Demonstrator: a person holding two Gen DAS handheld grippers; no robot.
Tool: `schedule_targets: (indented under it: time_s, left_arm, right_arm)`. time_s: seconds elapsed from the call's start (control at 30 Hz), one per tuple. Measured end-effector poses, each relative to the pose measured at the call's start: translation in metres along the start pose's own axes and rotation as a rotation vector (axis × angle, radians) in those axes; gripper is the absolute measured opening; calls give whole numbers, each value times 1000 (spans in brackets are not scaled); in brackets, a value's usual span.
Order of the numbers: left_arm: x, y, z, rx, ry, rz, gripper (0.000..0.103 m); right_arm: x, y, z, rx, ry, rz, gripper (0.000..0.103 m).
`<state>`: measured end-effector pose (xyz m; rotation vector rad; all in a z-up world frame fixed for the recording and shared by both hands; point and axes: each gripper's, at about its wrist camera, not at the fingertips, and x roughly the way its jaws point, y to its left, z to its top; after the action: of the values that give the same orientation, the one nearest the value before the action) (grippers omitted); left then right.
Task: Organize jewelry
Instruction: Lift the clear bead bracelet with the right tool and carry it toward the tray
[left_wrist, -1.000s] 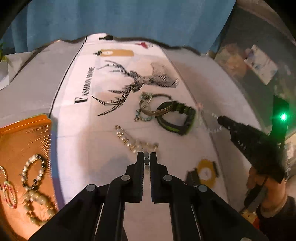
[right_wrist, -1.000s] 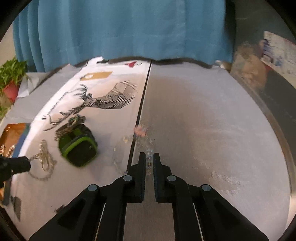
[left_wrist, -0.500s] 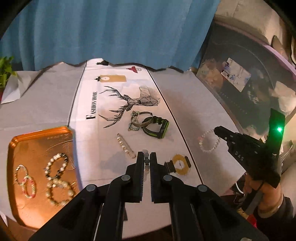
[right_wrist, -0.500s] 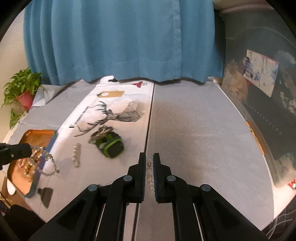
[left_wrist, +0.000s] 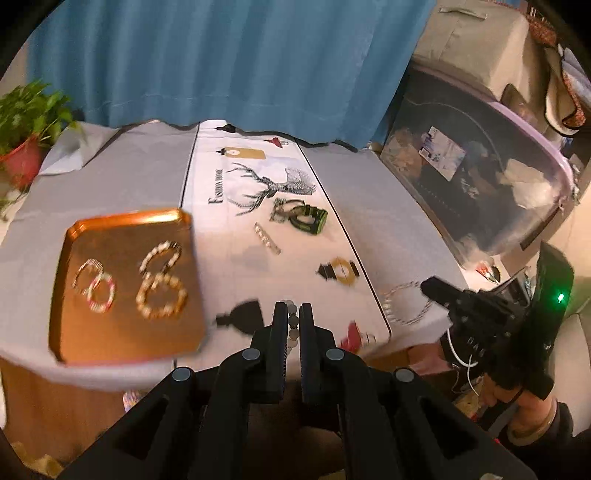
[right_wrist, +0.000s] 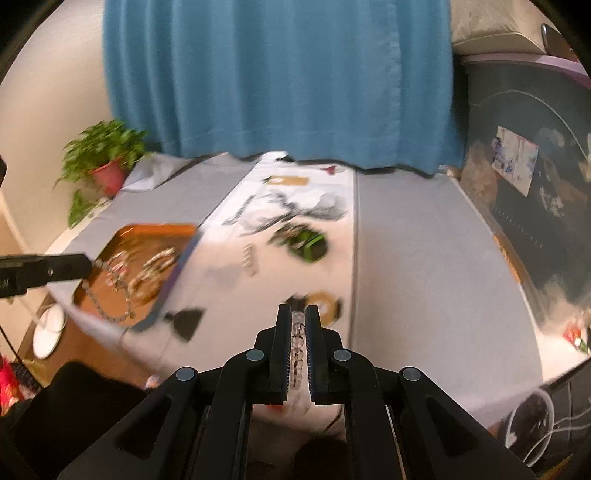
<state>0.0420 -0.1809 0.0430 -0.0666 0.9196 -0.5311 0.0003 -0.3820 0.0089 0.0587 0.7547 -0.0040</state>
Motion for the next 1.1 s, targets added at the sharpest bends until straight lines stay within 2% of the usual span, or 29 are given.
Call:
schedule_targets:
  time_s: [0.3,0.47,0.7,1.1]
  left_arm:
    - [-61,7,-66,-13,-24,18,4]
    - [-88,15,-98,-37,-41,29,4]
    - [-110,20,-115,-32,-80,49,4]
    - [-117,32,-119,-50,-96,52,4]
  right_arm:
    - [-65,73,-58,-68,23,91,8]
    - [-93,103,-77,-102,21,131,8]
    - [-116,131,-92,-137,21,161,8]
    - [-119,146,-87,-171,20,156,8]
